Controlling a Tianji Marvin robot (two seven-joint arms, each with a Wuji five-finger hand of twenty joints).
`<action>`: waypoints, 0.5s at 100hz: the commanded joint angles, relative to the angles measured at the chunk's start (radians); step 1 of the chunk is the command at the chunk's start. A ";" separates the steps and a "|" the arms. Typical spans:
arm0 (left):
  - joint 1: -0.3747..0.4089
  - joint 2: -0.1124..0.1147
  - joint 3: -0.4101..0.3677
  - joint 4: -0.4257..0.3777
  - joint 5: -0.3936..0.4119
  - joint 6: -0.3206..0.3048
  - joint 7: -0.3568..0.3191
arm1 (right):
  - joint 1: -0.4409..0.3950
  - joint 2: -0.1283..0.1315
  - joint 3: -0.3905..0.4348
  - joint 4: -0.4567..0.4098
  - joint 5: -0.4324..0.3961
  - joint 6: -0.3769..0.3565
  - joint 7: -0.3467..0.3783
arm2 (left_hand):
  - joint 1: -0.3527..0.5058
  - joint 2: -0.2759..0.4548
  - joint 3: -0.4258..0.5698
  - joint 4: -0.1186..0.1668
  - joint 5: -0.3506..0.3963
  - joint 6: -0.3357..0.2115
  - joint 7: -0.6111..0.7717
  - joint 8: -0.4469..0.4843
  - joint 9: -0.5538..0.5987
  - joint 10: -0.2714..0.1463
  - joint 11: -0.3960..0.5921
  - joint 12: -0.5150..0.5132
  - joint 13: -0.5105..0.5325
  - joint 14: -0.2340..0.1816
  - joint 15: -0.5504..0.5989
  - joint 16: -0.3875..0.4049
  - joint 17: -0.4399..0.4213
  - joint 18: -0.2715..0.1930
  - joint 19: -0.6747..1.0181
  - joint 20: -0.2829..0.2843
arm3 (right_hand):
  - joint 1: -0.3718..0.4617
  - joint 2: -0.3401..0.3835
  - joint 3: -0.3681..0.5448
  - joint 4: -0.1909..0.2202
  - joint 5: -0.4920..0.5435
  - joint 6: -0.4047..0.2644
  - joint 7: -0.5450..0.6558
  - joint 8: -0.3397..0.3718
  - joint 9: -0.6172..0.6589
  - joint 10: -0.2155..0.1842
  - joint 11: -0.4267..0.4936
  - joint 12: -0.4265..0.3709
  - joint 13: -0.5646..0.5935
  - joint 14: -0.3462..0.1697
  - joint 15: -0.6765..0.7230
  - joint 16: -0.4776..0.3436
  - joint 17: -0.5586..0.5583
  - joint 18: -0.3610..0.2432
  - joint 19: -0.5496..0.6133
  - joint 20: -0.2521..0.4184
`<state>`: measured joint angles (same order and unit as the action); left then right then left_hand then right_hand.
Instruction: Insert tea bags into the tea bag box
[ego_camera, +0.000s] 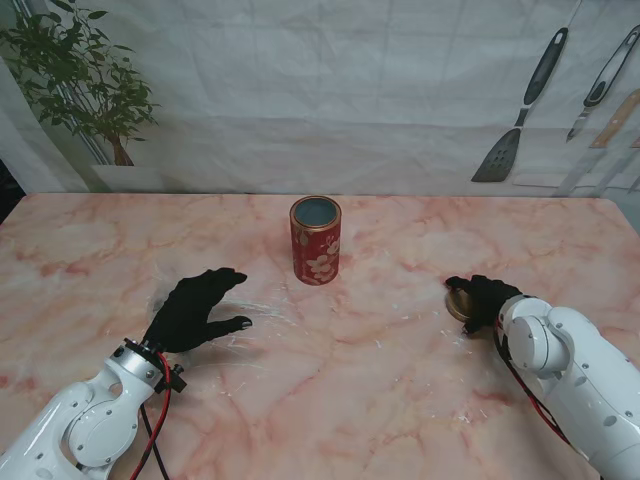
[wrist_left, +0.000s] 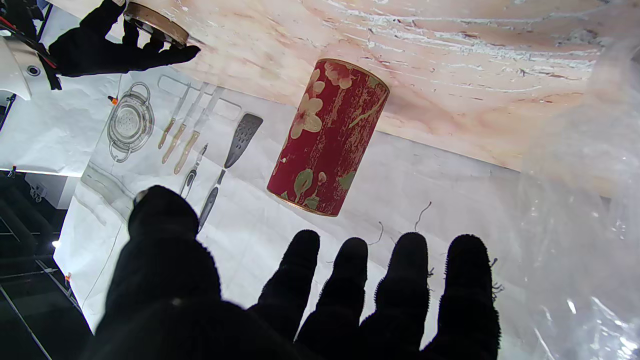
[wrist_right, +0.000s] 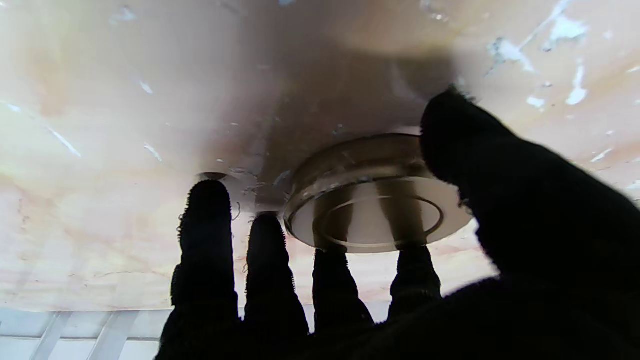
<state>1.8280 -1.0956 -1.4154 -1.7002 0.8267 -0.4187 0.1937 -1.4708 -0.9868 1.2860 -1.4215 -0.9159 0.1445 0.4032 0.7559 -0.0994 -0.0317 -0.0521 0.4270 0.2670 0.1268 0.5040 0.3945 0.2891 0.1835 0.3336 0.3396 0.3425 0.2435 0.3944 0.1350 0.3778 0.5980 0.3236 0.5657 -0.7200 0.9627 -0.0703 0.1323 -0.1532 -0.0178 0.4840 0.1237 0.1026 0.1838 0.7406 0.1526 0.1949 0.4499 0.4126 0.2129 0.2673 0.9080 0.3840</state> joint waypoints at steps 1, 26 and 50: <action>-0.001 0.000 0.000 -0.001 -0.004 -0.005 -0.012 | -0.025 -0.012 -0.031 0.073 0.022 -0.013 0.035 | 0.031 0.024 0.007 0.023 0.013 -0.015 0.005 0.011 0.004 -0.017 0.005 -0.005 0.016 -0.025 -0.021 0.002 0.000 -0.021 0.030 0.005 | 0.047 -0.044 0.052 0.018 0.009 -0.020 -0.015 -0.025 -0.002 -0.020 0.014 -0.028 0.233 -0.174 0.116 0.027 0.028 -0.021 0.031 -0.016; -0.003 -0.002 -0.001 0.004 -0.014 -0.015 -0.010 | -0.007 -0.013 -0.063 0.117 0.038 -0.012 0.009 | 0.032 0.025 0.008 0.023 0.013 -0.018 0.006 0.011 0.002 -0.018 0.005 -0.005 0.016 -0.025 -0.021 0.002 0.001 -0.022 0.030 0.005 | 0.179 0.003 0.095 0.045 0.001 -0.055 0.035 0.036 0.009 -0.047 0.061 -0.071 0.286 -0.178 0.167 0.024 0.123 -0.075 0.089 -0.044; -0.002 -0.002 -0.002 0.005 -0.018 -0.022 -0.009 | 0.001 -0.020 -0.078 0.154 0.068 -0.016 -0.039 | 0.032 0.024 0.008 0.023 0.015 -0.023 0.008 0.013 0.002 -0.019 0.005 -0.004 0.016 -0.026 -0.020 0.003 0.004 -0.022 0.032 0.005 | 0.241 0.006 0.212 0.051 0.002 -0.080 0.448 -0.022 0.046 -0.060 0.321 -0.241 0.384 -0.175 0.205 0.016 0.218 -0.107 0.140 -0.097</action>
<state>1.8267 -1.0963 -1.4159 -1.6930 0.8136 -0.4348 0.1971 -1.4184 -0.9877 1.2365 -1.3545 -0.8609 0.1369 0.3199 0.7559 -0.0994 -0.0317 -0.0521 0.4270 0.2572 0.1271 0.5105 0.3946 0.2891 0.1845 0.3336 0.3396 0.3424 0.2435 0.3945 0.1362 0.3775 0.5990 0.3236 0.7236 -0.7369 1.0685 -0.0704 0.1436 -0.2047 0.3268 0.5130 0.1166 0.0688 0.3340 0.5079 0.1703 0.3164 0.6810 0.4866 0.3832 0.2330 1.0567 0.3477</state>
